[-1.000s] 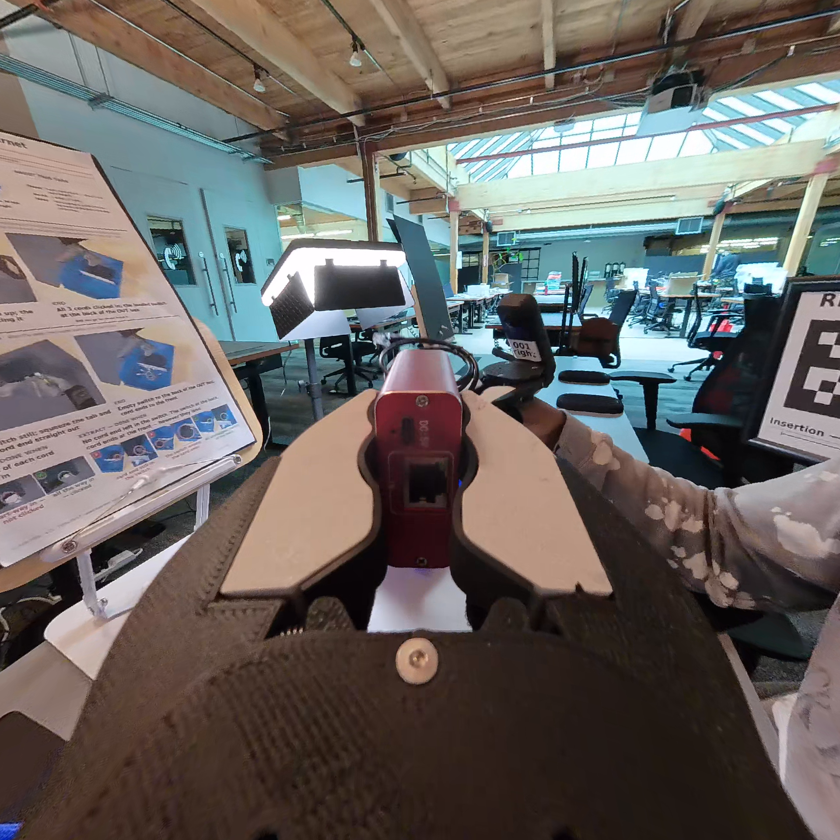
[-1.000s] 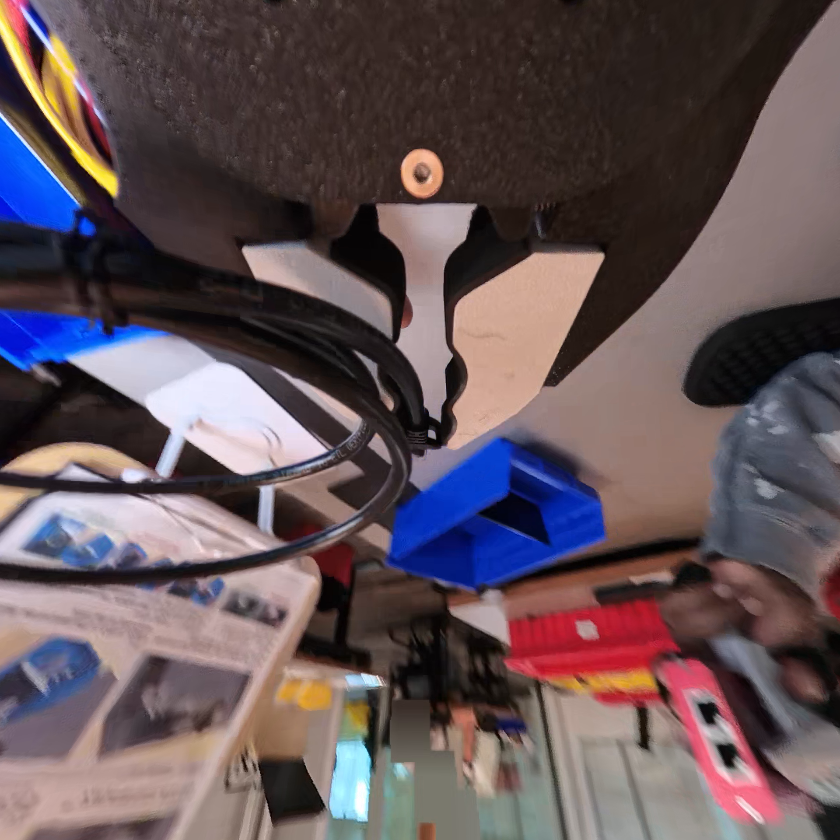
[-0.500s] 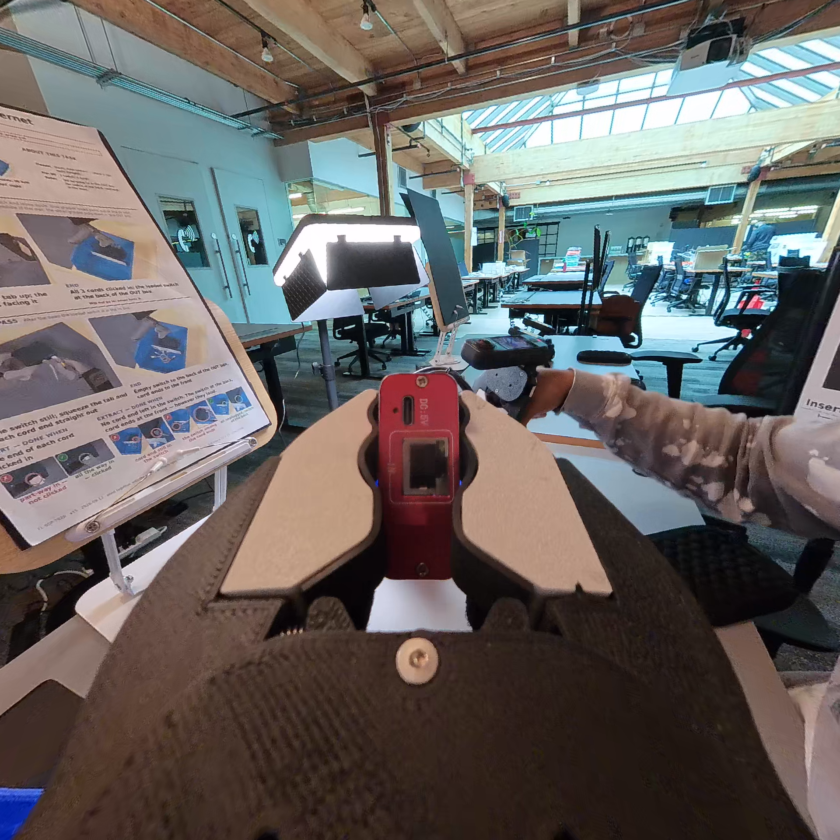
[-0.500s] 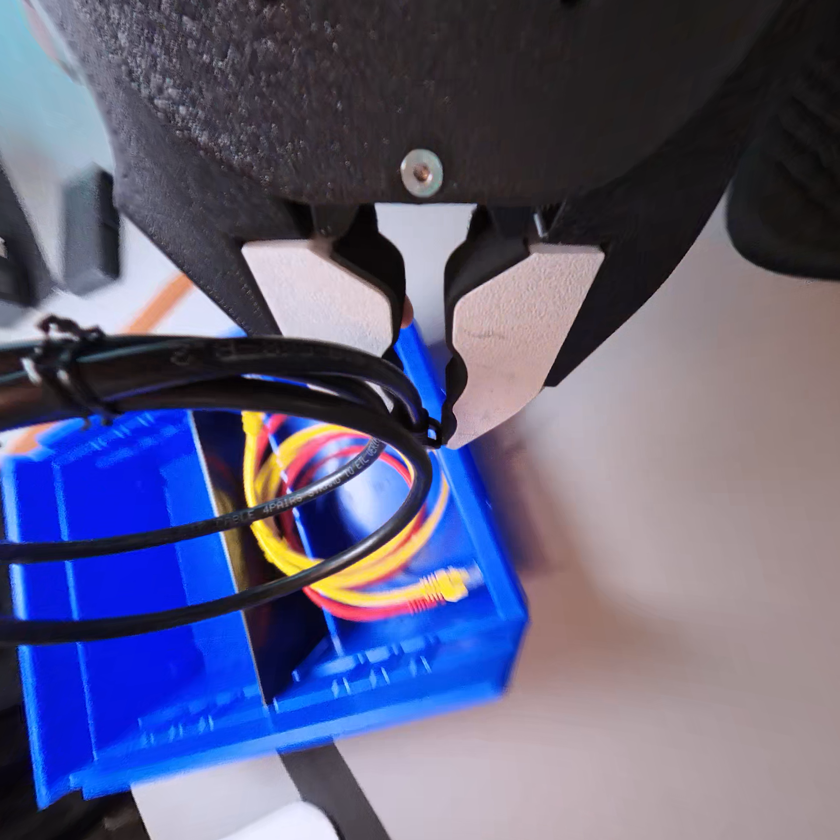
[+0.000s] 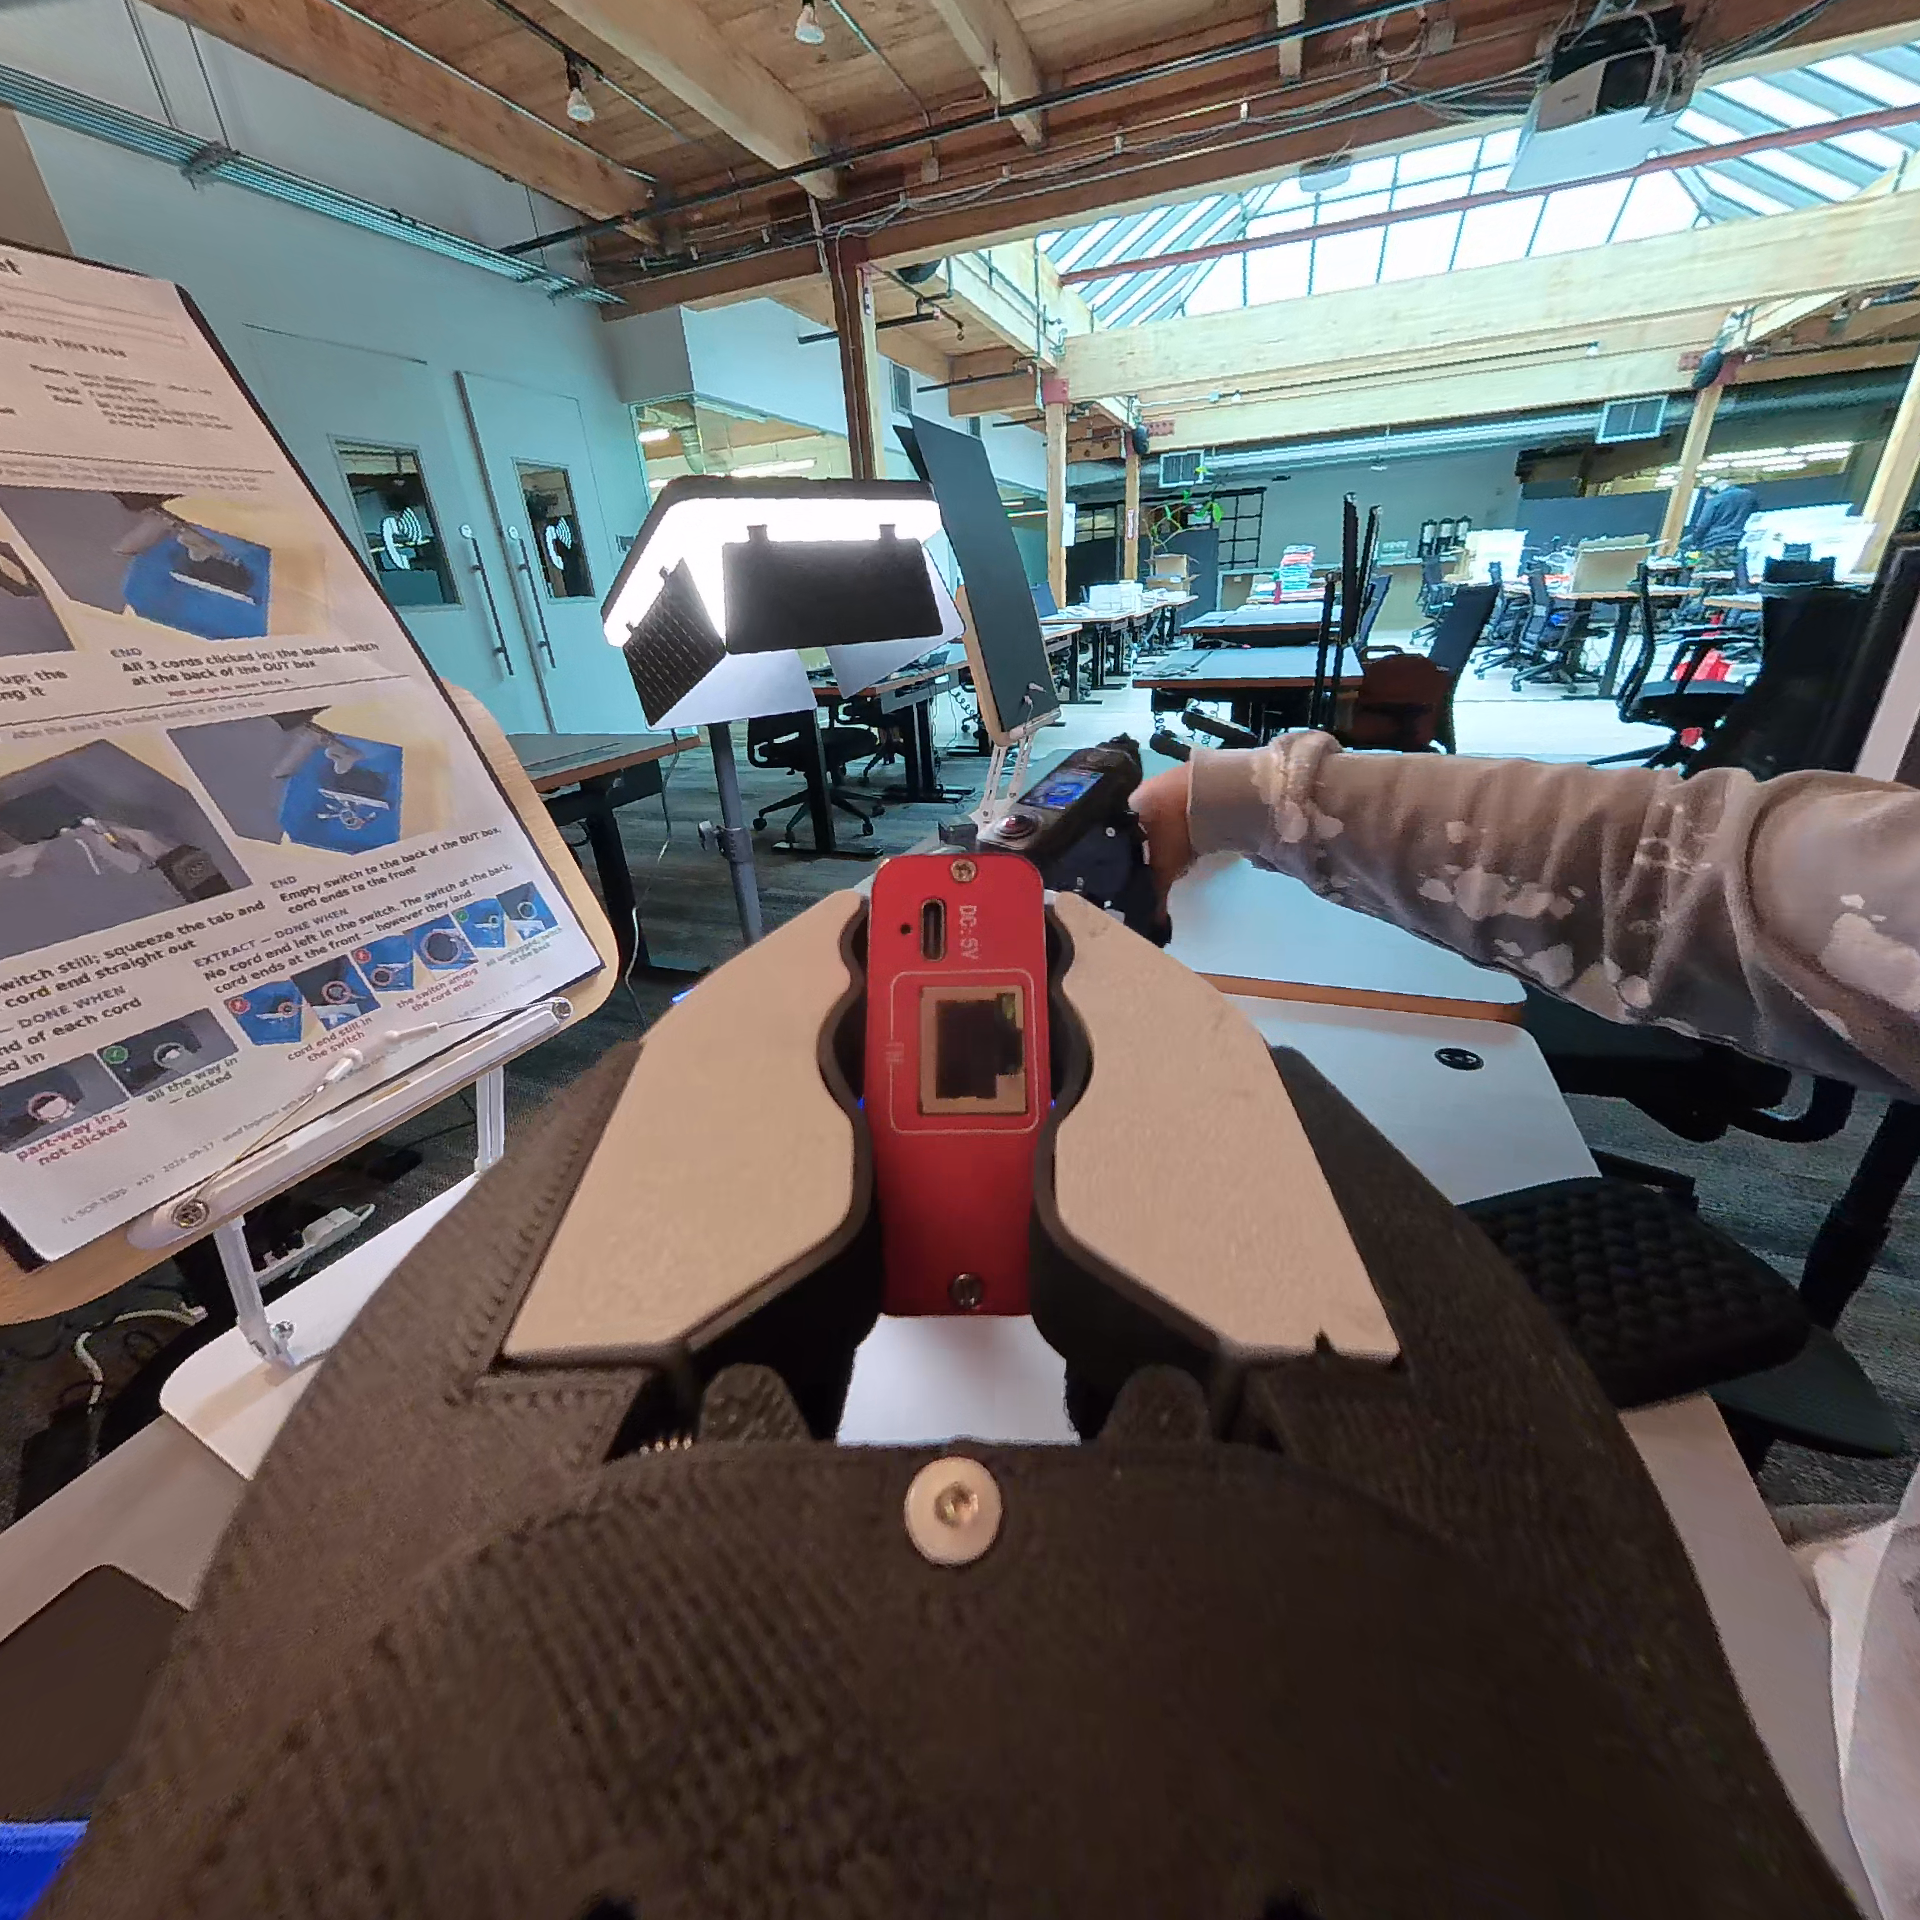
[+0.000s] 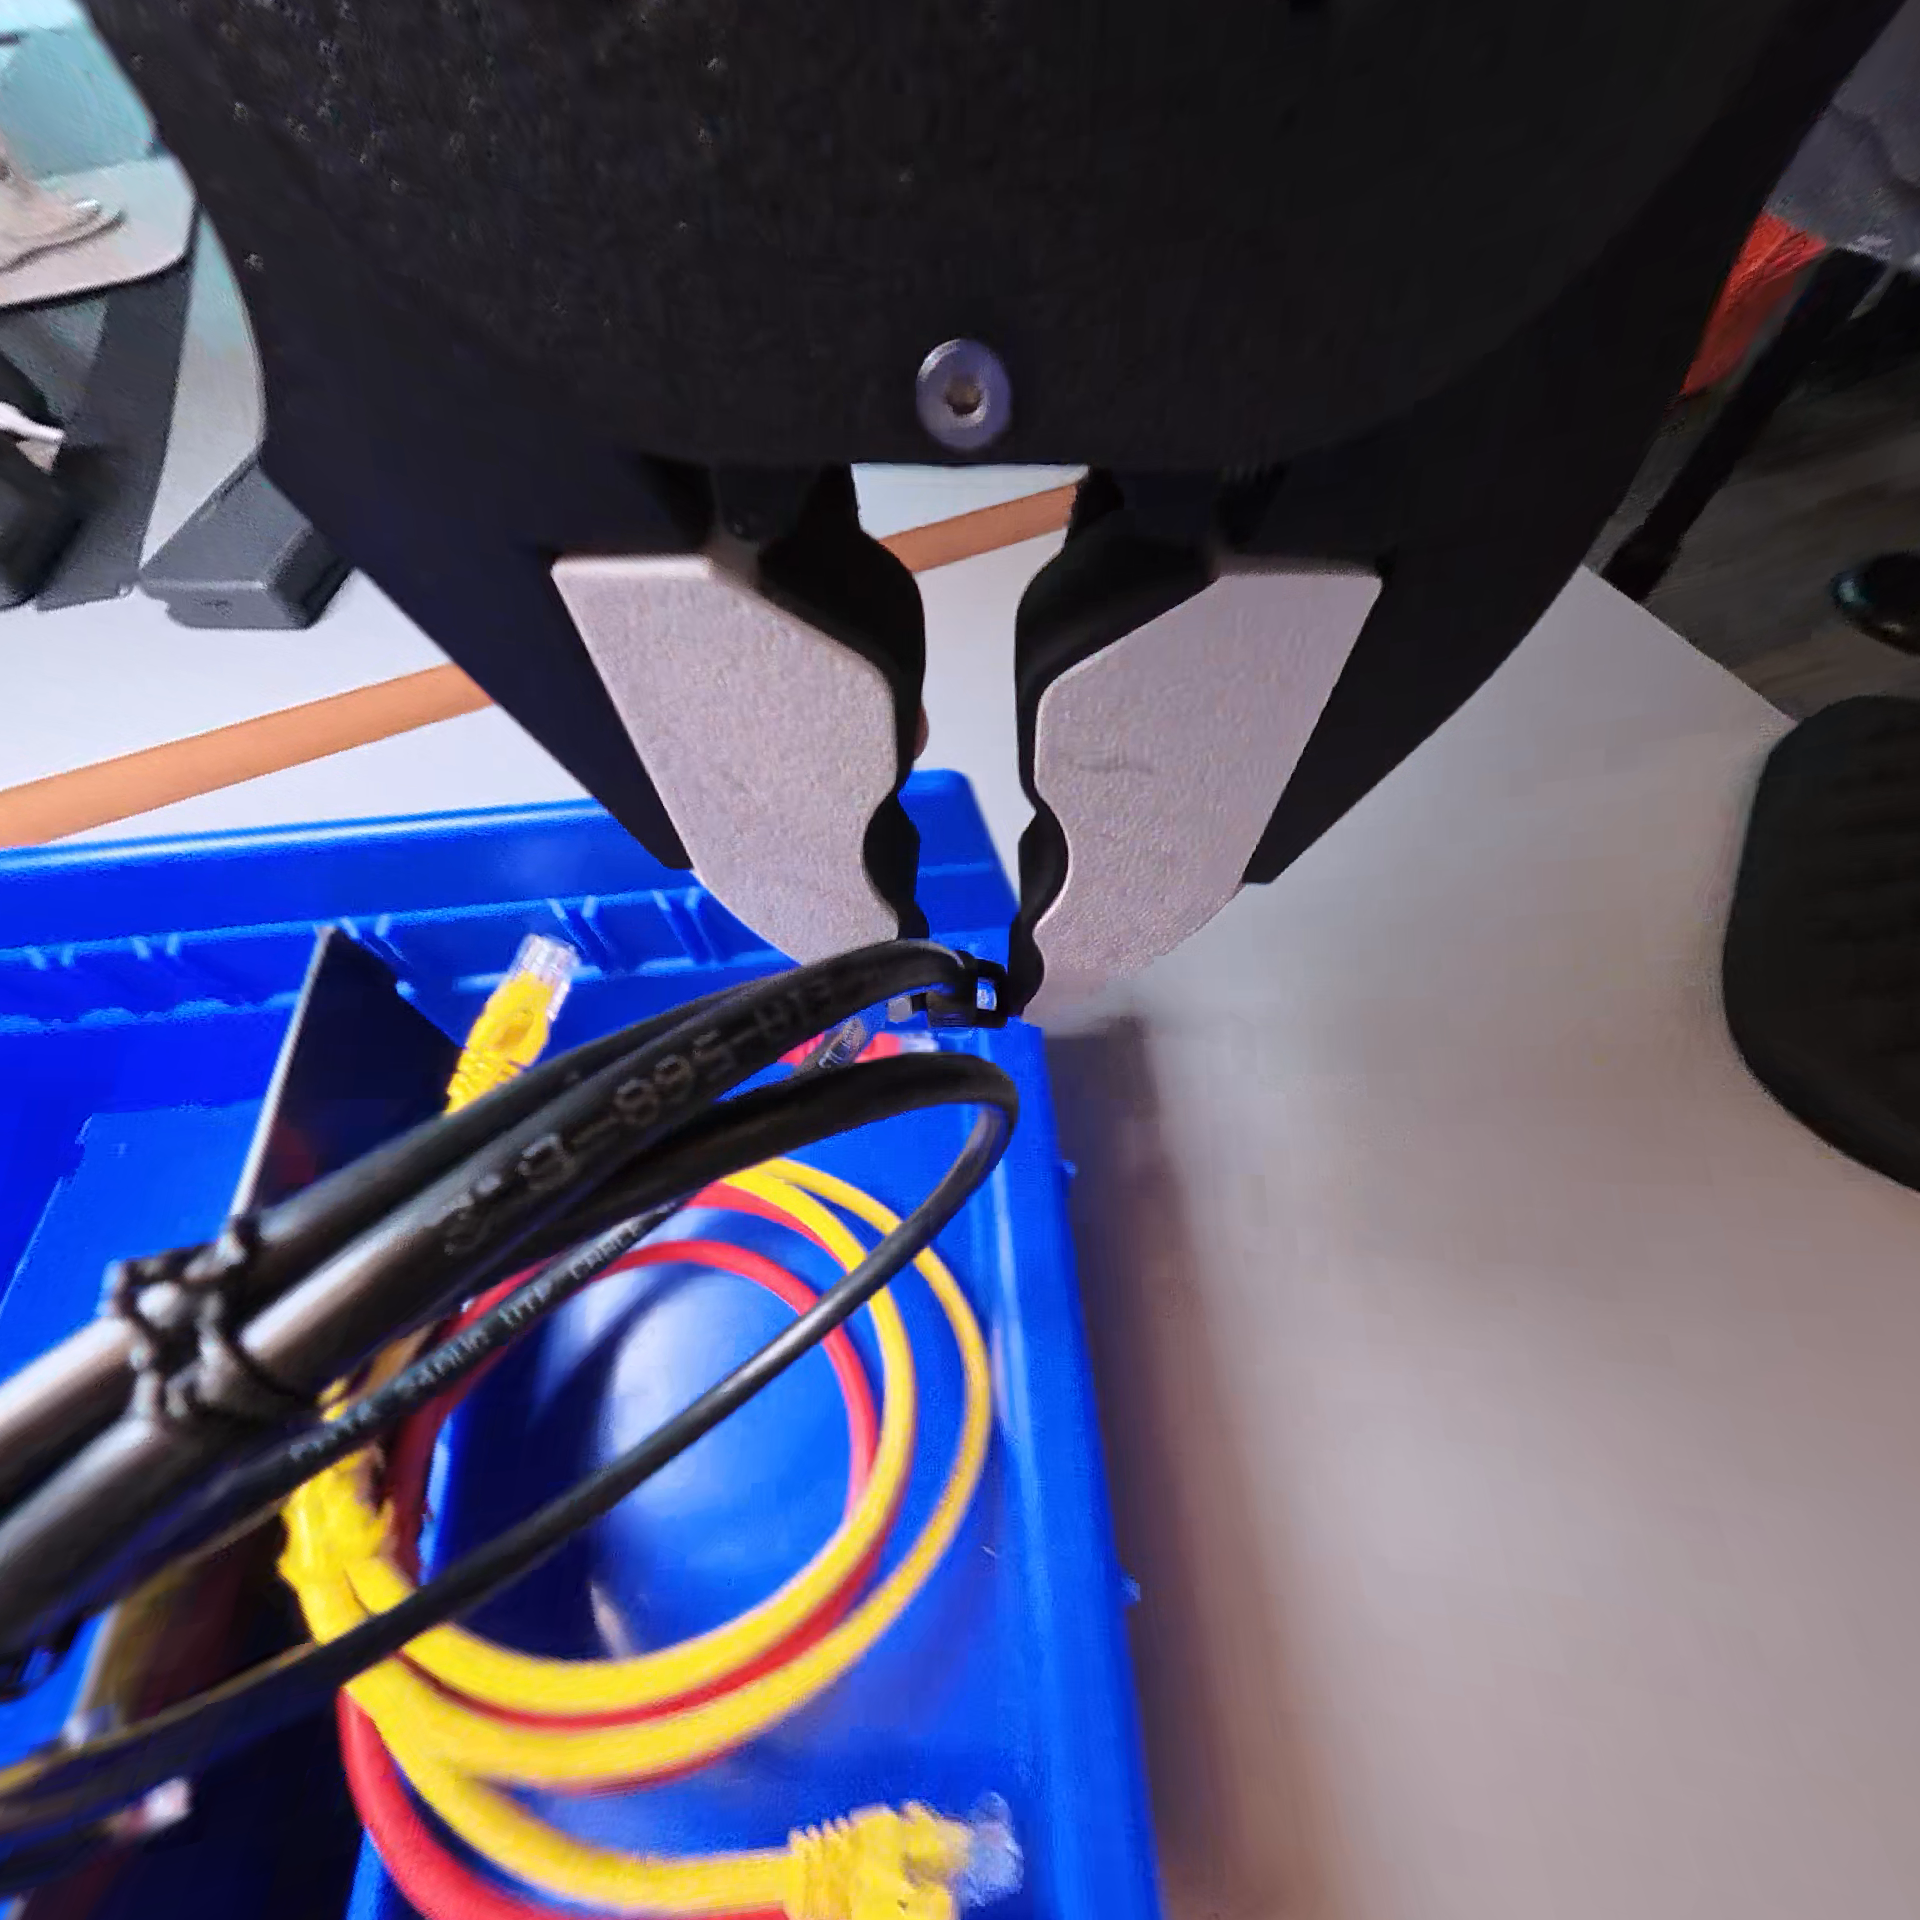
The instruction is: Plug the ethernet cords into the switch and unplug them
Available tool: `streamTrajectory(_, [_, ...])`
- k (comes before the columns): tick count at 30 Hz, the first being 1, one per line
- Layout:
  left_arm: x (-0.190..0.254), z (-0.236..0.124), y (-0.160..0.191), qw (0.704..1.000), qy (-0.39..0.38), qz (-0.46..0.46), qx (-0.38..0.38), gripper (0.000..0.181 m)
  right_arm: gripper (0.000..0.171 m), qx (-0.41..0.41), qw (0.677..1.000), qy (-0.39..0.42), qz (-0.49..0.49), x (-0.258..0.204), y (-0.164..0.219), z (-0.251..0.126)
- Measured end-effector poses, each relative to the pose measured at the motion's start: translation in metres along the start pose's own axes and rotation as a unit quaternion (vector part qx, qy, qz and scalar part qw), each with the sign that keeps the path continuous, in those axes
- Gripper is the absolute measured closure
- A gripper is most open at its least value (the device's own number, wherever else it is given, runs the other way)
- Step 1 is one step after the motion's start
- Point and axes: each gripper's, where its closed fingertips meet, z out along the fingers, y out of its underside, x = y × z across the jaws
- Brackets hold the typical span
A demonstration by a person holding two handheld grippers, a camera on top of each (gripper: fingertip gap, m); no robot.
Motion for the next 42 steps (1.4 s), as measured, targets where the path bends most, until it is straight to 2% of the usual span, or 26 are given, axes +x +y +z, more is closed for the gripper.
streamTrajectory(3, [-0.003,0.001,0.004,1.000,0.000,-0.003,-0.007,0.151,0.156,-0.037,0.998,0.017,0.042,0.028,0.014,0.001])
streamTrajectory(7, [-0.007,0.003,0.009,1.000,-0.002,-0.009,-0.011,0.151,0.157,-0.009,0.998,0.029,0.061,0.046,0.008,-0.012])
streamTrajectory(9, [-0.009,0.003,0.012,1.000,-0.001,-0.011,-0.014,0.151,0.156,-0.005,0.998,0.039,0.058,0.048,0.005,-0.018])
streamTrajectory(12, [-0.009,0.005,0.015,1.000,0.001,-0.015,-0.018,0.151,0.142,0.009,0.997,0.052,0.055,0.047,-0.004,-0.020])
streamTrajectory(17, [-0.006,0.007,0.017,1.000,0.007,-0.015,-0.022,0.151,0.137,0.019,0.998,0.055,0.026,0.031,-0.020,-0.018])
streamTrajectory(24, [-0.001,0.010,0.019,0.999,0.013,-0.012,-0.028,0.151,0.136,0.058,0.988,0.142,-0.005,0.041,-0.054,-0.012])
streamTrajectory(30, [0.001,0.014,0.022,0.999,0.019,-0.013,-0.033,0.151,0.143,0.122,0.965,0.231,0.017,0.066,-0.090,0.014])
streamTrajectory(34, [0.003,0.015,0.025,0.999,0.020,-0.012,-0.038,0.151,0.149,0.155,0.968,0.192,0.047,0.056,-0.114,0.049])
streamTrajectory(36, [0.002,0.015,0.026,0.999,0.020,-0.011,-0.039,0.151,0.153,0.131,0.978,0.157,0.031,0.042,-0.118,0.067])
streamTrajectory(38, [0.001,0.014,0.027,0.999,0.018,-0.012,-0.041,0.151,0.153,0.086,0.979,0.186,0.003,0.043,-0.113,0.071])
streamTrajectory(42, [-0.001,0.014,0.028,0.999,0.019,-0.017,-0.040,0.151,0.152,0.075,0.978,0.194,0.017,0.041,-0.109,0.053])
